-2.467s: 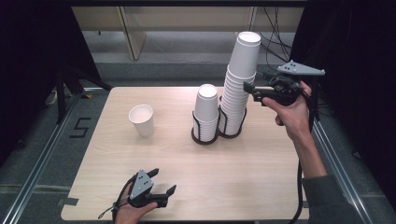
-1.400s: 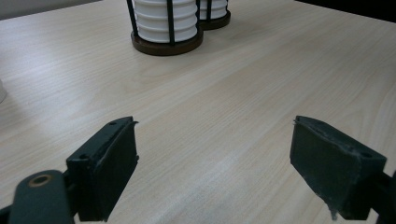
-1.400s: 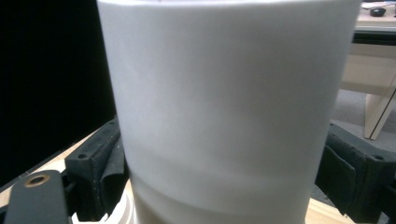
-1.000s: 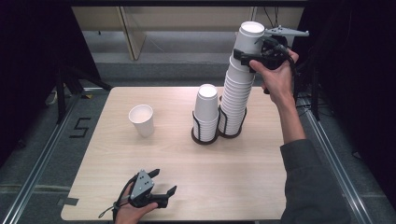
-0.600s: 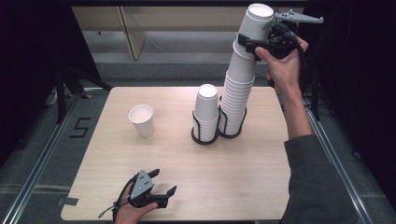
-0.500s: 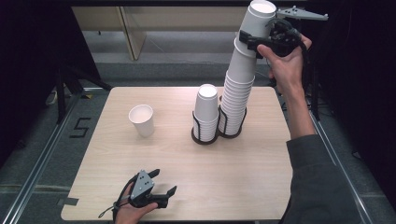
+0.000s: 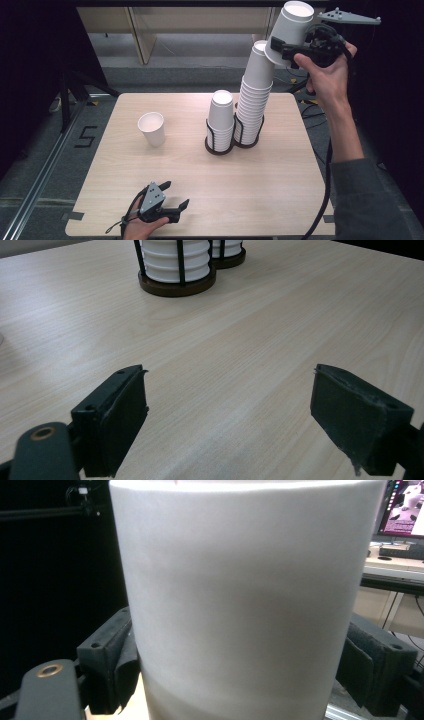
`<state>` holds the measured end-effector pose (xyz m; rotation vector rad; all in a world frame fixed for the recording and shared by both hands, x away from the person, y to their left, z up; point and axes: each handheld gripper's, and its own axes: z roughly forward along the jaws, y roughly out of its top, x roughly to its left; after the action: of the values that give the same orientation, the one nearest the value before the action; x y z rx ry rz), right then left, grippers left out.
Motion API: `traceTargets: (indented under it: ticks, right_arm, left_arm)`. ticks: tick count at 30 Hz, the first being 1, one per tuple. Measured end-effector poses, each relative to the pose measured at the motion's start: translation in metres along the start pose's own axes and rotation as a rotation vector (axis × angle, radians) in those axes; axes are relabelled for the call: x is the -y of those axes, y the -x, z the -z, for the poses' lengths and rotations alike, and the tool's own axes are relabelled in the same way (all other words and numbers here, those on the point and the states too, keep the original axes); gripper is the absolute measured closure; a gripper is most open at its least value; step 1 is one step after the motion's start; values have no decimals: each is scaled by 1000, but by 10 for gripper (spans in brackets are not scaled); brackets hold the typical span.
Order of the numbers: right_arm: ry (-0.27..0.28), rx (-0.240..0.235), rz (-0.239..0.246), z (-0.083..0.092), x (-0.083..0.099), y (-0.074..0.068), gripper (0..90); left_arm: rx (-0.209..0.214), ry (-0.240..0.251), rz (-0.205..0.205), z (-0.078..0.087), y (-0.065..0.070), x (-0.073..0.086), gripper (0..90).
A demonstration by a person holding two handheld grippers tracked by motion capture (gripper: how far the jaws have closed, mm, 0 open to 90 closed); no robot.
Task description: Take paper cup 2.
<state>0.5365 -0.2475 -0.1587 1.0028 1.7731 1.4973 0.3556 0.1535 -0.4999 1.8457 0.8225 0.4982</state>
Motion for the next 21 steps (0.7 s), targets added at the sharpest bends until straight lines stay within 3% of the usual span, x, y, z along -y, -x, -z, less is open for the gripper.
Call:
traceTargets:
  ticks: [13, 21]
  right_arm:
    - [-14, -4, 23, 40, 27, 0, 163]
    - [-37, -31, 16, 59, 58, -9, 163]
  left_arm:
    - [-9, -4, 4, 1, -1, 0, 145]
    - [-20, -9, 7, 2, -2, 0, 145]
